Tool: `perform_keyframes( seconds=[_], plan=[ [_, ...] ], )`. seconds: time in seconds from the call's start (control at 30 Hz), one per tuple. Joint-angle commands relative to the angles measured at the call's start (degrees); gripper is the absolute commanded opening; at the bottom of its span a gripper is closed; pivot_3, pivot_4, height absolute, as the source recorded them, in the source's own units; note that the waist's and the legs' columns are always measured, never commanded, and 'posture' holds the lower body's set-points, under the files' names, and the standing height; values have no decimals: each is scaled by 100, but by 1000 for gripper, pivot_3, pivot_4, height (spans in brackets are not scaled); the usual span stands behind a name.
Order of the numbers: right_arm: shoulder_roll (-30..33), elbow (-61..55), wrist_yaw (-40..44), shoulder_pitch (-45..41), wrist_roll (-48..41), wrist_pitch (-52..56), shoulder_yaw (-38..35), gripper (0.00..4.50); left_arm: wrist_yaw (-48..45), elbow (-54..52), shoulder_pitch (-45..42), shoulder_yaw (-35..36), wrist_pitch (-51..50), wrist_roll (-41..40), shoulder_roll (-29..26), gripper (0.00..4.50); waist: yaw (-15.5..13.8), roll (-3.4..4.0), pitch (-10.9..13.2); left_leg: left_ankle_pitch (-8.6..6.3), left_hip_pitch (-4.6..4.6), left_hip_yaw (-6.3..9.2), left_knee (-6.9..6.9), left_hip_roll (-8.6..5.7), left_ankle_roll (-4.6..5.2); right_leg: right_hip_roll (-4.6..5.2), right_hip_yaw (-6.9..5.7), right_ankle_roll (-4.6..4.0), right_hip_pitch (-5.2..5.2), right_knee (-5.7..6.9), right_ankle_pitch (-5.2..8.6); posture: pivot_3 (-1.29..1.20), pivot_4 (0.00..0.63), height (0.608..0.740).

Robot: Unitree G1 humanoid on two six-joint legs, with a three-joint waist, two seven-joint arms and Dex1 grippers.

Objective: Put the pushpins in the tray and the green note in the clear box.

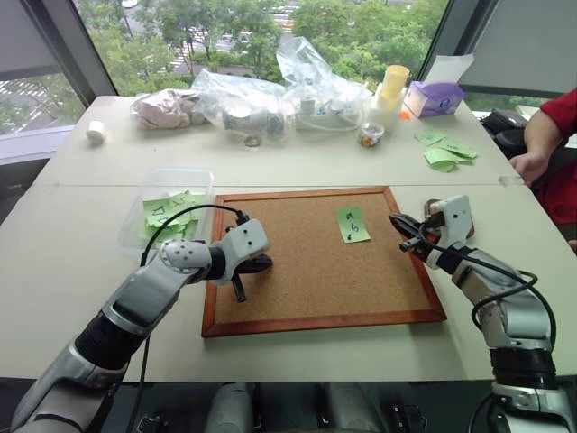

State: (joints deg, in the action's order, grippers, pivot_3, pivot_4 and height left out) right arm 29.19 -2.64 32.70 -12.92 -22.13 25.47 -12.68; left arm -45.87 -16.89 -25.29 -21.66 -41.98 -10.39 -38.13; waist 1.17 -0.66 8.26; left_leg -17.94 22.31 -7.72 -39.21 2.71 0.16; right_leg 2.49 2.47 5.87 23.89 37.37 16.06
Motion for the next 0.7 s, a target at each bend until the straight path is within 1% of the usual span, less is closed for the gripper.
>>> perform_keyframes(
  seconds=[0.03,0.1,0.23,0.43,0.67,0.7],
  plan=[
    [25,96,-419,-250,7,-220,-487,45,-132,184,120,-129,-22,160,-129,0,-2,0,0,0,0,0,0,-1,0,1,0,0,0,0,0,0,150,735],
    [45,388,-733,-427,133,-288,-626,45,-162,203,113,-122,19,174,-126,0,-2,0,0,0,0,-1,0,-1,0,2,0,0,0,0,0,0,150,735],
    [314,1347,-1292,-848,691,-369,-604,45,-179,269,67,-136,88,239,-82,0,-2,0,0,1,0,-2,0,-1,-1,1,0,0,1,0,0,0,150,735],
    [483,1960,-1278,-1059,894,-432,-537,45,-164,247,129,-109,151,292,-55,0,1,2,0,1,0,-3,1,-1,-2,1,2,0,1,0,0,0,150,735],
    [413,2182,-1300,-1083,844,-537,-629,45,-128,230,165,-67,181,302,-56,0,-1,2,0,1,0,-3,1,-1,-2,1,2,0,0,0,0,0,150,735],
    [407,2204,-1308,-1084,839,-555,-636,293,-126,219,169,-67,177,300,-56,0,-1,2,0,1,0,-3,1,-1,-2,1,2,0,0,0,0,0,150,735]
  ],
)
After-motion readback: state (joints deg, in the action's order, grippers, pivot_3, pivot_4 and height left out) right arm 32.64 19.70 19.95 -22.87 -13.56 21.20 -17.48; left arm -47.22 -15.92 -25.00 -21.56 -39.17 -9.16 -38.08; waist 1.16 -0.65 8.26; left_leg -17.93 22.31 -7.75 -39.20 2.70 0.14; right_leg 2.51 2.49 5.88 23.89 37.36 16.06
